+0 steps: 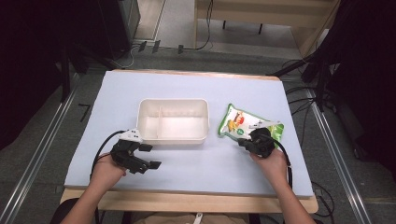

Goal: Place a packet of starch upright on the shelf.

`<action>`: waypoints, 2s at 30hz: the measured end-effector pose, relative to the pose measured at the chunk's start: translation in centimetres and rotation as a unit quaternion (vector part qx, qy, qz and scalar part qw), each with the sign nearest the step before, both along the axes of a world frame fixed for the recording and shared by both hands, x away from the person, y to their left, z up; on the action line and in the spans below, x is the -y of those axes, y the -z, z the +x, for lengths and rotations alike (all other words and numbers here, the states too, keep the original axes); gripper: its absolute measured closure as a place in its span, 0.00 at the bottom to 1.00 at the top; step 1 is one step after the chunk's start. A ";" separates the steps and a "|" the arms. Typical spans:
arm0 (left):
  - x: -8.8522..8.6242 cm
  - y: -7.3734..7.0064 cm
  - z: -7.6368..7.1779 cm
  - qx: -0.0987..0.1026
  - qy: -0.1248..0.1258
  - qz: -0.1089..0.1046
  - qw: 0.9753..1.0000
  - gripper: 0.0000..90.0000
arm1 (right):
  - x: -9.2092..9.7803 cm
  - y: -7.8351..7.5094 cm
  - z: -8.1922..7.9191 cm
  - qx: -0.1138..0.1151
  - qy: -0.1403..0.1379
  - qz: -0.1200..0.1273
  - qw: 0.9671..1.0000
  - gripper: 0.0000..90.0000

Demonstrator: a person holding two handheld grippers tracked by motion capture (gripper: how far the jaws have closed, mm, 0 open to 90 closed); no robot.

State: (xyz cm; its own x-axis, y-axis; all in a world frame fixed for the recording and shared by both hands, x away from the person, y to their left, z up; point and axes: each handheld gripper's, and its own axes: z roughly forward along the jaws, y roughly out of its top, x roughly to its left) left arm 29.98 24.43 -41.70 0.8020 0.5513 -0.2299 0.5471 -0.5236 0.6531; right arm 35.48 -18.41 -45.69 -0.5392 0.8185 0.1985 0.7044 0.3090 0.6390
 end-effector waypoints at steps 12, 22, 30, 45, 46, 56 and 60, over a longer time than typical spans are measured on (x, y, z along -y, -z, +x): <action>-0.3 0.0 0.1 0.001 -0.002 0.000 1.000 0.24 | 0.6 1.1 0.9 -0.016 0.012 -0.030 0.999 1.00; -0.2 -0.1 0.0 0.002 0.003 -0.009 1.000 0.24 | 2.1 1.0 1.6 -0.033 0.012 -0.027 0.999 1.00; -0.4 -0.1 0.1 0.001 -0.002 -0.006 1.000 0.24 | 4.5 0.9 2.3 -0.039 0.038 -0.012 0.998 1.00; -0.4 -0.2 0.0 0.002 -0.001 -0.008 1.000 0.24 | 3.6 -3.1 5.0 -0.026 0.051 0.033 0.998 1.00; -0.5 -0.2 0.0 0.002 -0.001 -0.007 1.000 0.24 | 3.3 -3.3 6.3 -0.026 0.053 0.040 0.997 1.00; -1.0 -0.1 -0.6 0.006 -0.001 -0.005 1.000 0.24 | 0.9 -3.2 11.8 -0.022 0.052 0.030 0.998 1.00; -1.4 0.0 -1.2 0.006 -0.008 -0.011 1.000 0.24 | 0.0 -2.4 13.5 -0.031 0.058 0.022 0.998 1.00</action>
State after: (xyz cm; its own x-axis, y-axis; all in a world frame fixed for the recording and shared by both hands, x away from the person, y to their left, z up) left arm 28.81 25.86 -41.66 0.7963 0.5587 -0.2321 0.5471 -0.5013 0.6703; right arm 49.01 -18.44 -43.32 -0.4274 0.8643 0.2653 0.7721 0.1963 0.6044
